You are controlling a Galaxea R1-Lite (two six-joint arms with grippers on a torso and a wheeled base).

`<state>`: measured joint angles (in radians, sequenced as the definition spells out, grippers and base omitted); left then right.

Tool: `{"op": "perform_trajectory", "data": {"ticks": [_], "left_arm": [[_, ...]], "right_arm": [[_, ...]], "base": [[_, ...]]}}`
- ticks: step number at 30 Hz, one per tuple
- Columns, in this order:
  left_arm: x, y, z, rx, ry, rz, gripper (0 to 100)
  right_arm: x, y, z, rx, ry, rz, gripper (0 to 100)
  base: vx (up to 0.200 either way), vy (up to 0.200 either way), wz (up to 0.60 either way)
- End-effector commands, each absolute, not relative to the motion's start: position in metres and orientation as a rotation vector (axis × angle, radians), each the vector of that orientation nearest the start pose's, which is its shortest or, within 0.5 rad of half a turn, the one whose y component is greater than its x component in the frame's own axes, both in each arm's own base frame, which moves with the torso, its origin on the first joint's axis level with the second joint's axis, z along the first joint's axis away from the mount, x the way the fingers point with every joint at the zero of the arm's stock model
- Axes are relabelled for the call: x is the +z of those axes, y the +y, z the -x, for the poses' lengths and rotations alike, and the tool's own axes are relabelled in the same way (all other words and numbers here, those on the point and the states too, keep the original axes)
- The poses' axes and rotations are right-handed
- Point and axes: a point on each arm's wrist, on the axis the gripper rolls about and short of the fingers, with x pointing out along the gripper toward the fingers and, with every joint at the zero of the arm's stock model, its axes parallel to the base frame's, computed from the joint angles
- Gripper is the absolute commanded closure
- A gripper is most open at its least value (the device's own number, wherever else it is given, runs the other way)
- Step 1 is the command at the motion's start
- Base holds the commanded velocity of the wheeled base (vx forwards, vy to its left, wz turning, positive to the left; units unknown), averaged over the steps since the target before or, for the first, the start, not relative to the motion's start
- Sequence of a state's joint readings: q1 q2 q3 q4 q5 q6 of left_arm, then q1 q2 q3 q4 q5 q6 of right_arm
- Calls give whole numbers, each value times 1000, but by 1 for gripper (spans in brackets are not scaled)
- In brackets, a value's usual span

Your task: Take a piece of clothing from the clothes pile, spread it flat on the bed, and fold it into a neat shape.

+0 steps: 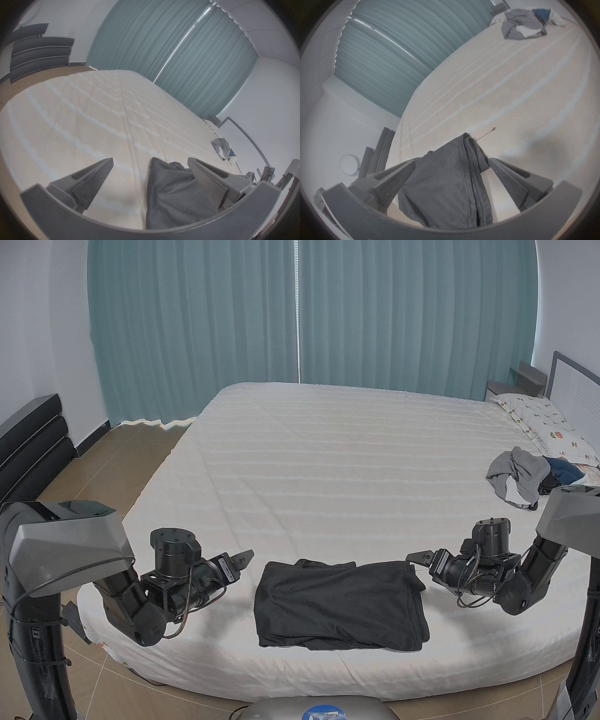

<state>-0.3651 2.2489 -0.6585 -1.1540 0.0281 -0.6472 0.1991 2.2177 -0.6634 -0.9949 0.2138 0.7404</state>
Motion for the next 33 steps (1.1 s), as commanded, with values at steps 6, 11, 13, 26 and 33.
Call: {"op": "perform_trajectory", "data": {"ticks": [6,11,13,26,33], "left_arm": [[103,-82,-252,-124,276,572,0],[128,-66,-205,-71,177,574,0],[134,-60,-191,-18,126,554,0],[153,-25,-102,113,-83,351,0],[140,-4,-49,203,-60,264,0]], "right_arm": [[108,56,-239,174,434,-530,0],[140,39,-175,210,312,-409,0],[147,33,-154,192,291,-389,0],[152,6,-33,167,206,-260,0],[134,0,6,116,156,-209,0]], "base": [[0,0,0],[0,0,0],[0,0,0],[0,0,0],[0,0,0]]}}
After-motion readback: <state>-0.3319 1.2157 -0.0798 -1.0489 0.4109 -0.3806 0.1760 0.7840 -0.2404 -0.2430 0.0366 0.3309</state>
